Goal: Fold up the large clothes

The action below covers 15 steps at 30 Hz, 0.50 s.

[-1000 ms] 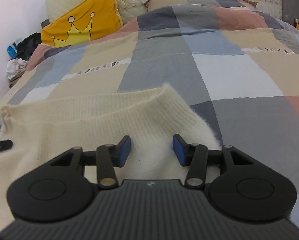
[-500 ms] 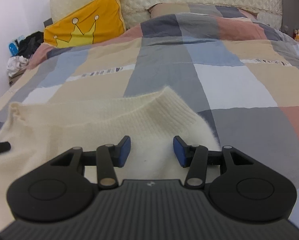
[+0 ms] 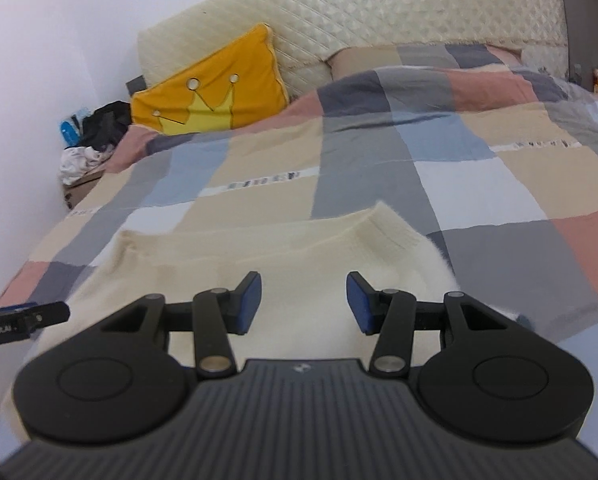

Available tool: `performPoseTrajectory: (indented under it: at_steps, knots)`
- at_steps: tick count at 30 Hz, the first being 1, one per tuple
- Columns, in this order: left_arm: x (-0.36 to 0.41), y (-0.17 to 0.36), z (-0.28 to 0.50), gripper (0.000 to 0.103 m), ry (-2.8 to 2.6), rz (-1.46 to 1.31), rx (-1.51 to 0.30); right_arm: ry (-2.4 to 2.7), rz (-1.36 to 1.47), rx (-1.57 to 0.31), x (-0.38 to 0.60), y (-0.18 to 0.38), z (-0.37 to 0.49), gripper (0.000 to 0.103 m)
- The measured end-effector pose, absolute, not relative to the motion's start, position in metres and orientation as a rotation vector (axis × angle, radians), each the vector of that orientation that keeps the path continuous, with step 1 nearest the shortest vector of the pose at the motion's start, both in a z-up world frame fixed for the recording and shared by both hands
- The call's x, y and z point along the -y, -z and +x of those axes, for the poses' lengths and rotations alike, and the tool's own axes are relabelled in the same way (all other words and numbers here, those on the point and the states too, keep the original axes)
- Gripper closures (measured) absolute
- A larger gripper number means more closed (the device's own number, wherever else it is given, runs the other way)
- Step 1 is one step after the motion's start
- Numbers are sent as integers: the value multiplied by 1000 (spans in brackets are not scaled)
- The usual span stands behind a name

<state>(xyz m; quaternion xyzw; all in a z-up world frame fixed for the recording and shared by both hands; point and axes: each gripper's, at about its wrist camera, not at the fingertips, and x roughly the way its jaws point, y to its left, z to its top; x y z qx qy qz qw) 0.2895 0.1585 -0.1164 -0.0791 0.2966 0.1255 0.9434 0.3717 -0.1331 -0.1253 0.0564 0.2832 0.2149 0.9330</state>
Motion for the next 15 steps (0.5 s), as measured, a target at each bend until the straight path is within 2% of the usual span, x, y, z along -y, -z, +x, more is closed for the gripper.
performPoseTrajectory:
  at_steps: [15]
  knots:
    - [-96,90,181,32,-180,-116,-546,-432,171,-535,161,99,273,53]
